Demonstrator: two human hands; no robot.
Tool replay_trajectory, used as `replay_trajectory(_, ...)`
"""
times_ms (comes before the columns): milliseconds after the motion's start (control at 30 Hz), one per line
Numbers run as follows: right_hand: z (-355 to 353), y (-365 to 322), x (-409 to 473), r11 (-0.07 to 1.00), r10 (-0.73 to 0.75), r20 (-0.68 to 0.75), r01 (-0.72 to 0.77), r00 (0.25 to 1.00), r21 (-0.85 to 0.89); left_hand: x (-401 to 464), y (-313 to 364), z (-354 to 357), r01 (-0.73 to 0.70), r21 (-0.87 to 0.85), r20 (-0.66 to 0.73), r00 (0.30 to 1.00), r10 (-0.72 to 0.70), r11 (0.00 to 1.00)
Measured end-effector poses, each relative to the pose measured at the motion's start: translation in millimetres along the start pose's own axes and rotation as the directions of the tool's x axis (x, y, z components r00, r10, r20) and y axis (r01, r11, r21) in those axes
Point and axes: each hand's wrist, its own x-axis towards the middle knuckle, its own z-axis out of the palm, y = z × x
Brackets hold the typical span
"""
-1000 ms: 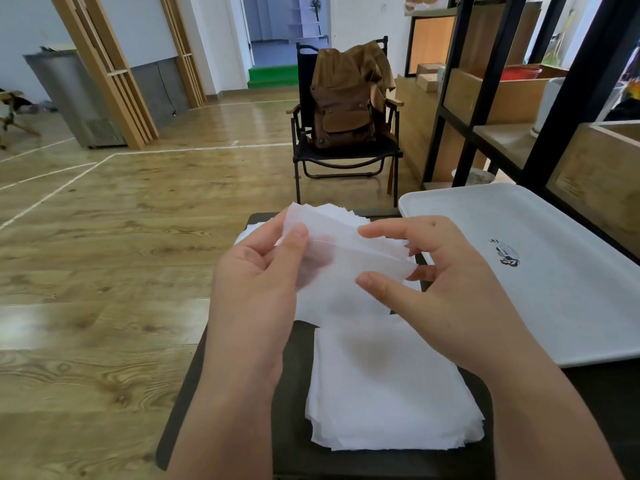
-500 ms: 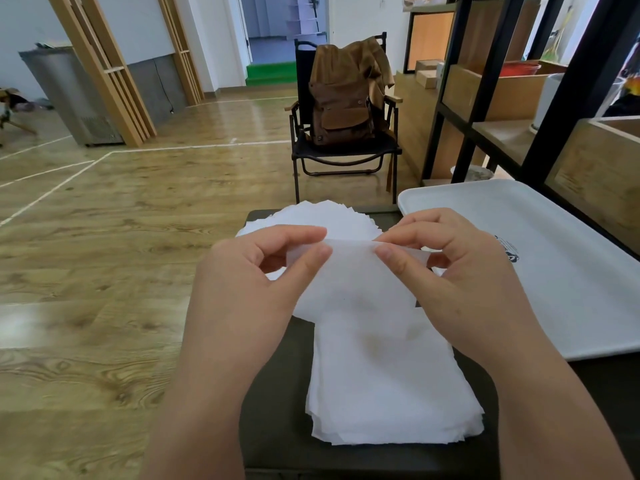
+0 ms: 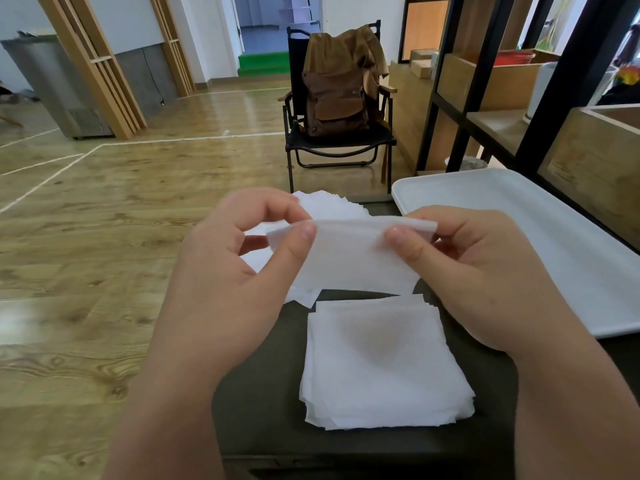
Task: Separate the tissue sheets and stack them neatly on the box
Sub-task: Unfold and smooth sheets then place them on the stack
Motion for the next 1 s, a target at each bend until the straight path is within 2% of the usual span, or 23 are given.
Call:
replay_trajectory(133, -11, -8, -5, 0.989, -0.022, 0.032, 0.017, 0.999, 0.144, -4, 10, 0, 0.010, -0.231, 0.086, 0.996, 0.010, 0.973)
replay_trajectory(233, -21, -9, -10, 0.977, 0.071, 0.125, -0.094, 0.990, 0.192, -4, 9, 1, 0.076, -0.215, 0.158, 0.987, -0.042, 0.974)
replay_trajectory(300, -25, -8, -11, 0.974, 0.175, 0.215, -0.200, 0.961, 0.102, -5, 4, 3, 0.177, -0.157, 0.275, 0.953, -0.129, 0.972)
replay_trajectory(400, -26, 1, -9, 0.916, 0.400, 0.301, -0.366, 0.866, -0.164, -6, -6, 7, 0.313, 0.004, 0.395, 0.872, -0.289, 0.950)
replay_trajectory(500, -20, 12, -8, 0.801, 0.575, 0.331, -0.433, 0.748, -0.413, -4, -17, 15, 0.324, 0.246, 0.423, 0.812, -0.402, 0.913)
replay_trajectory(600, -17, 23, -9, 0.744, 0.631, 0.317, -0.437, 0.708, -0.506, -4, -23, 20, 0.311, 0.414, 0.434, 0.759, -0.486, 0.856)
replay_trajectory(667, -16, 27, -9, 0.725, 0.648, 0.294, -0.451, 0.703, -0.520, -2, -27, 19, 0.343, 0.441, 0.359, 0.780, -0.513, 0.829)
replay_trajectory(700, -16, 29, -9, 0.719, 0.652, 0.283, -0.455, 0.704, -0.525, 0, -31, 18, 0.349, 0.449, 0.271, 0.824, -0.497, 0.823)
replay_trajectory(767, -16, 31, -8, 0.703, 0.658, 0.255, -0.456, 0.709, -0.546, 6, -40, 17, 0.331, 0.463, 0.025, 0.922, -0.385, 0.822)
replay_trajectory(800, -16, 31, -8, 0.695, 0.656, 0.233, -0.455, 0.718, -0.557, 9, -45, 19, 0.299, 0.462, -0.062, 0.950, -0.306, 0.835)
replay_trajectory(833, -16, 31, -7, 0.690, 0.651, 0.203, -0.458, 0.732, -0.561, 13, -49, 22, 0.253, 0.466, -0.079, 0.966, -0.245, 0.848)
replay_trajectory(900, -16, 32, -6, 0.695, 0.625, 0.121, -0.479, 0.771, -0.536, 17, -59, 29, 0.167, 0.546, 0.050, 0.972, -0.231, 0.821)
replay_trajectory(967, -16, 32, -4, 0.717, 0.597, 0.055, -0.501, 0.800, -0.485, 18, -67, 33, 0.125, 0.674, 0.177, 0.929, -0.324, 0.728)
replay_trajectory(1000, -16, 31, -3, 0.729, 0.587, 0.043, -0.505, 0.808, -0.461, 18, -70, 32, 0.133, 0.706, 0.192, 0.910, -0.368, 0.696)
